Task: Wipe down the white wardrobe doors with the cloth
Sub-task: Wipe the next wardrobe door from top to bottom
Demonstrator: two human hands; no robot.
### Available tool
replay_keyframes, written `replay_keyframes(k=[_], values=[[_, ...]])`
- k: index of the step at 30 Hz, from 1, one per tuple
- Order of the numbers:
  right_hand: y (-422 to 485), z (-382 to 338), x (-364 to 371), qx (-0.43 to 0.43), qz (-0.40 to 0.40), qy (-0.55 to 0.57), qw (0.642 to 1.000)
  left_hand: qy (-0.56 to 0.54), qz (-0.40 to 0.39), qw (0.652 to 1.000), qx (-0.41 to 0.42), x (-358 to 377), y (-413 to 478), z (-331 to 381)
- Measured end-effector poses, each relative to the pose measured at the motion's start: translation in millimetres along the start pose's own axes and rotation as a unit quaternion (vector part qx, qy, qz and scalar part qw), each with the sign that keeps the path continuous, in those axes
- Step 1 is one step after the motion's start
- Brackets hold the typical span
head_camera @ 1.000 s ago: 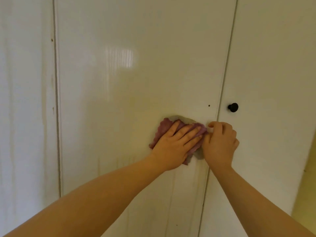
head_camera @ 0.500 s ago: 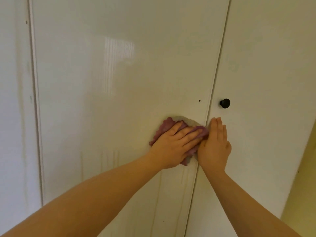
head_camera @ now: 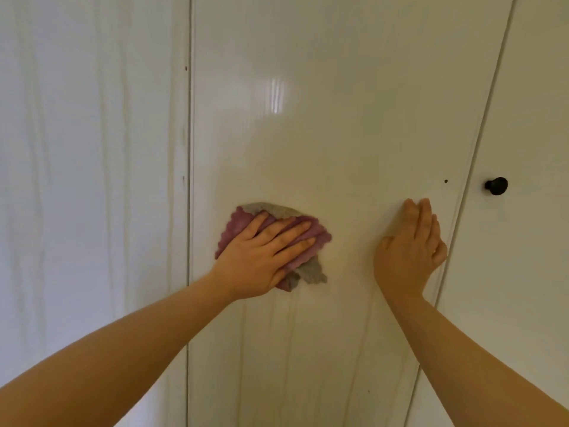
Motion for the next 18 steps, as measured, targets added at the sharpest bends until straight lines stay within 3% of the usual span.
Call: replay_keyframes(k=[10, 18], values=[[-17, -26, -4, -0.024, 0.021, -0.003, 0.999, 0.014, 0.02, 0.997, -0.078, -5, -22, -18], [-3, 29, -21, 0.017, 0.018, -0.032, 0.999, -0.034, -0.002, 0.999, -0.008, 14, 59, 60]])
Point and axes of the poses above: each hand's wrist, its own y-axis towards the middle knuckle, its own x-axis out of the palm, z = x × y, the point moved 7 cm from there along y, towards the middle knuckle, and after that the axes turned 2 degrees about x, right-handed, at the moved point
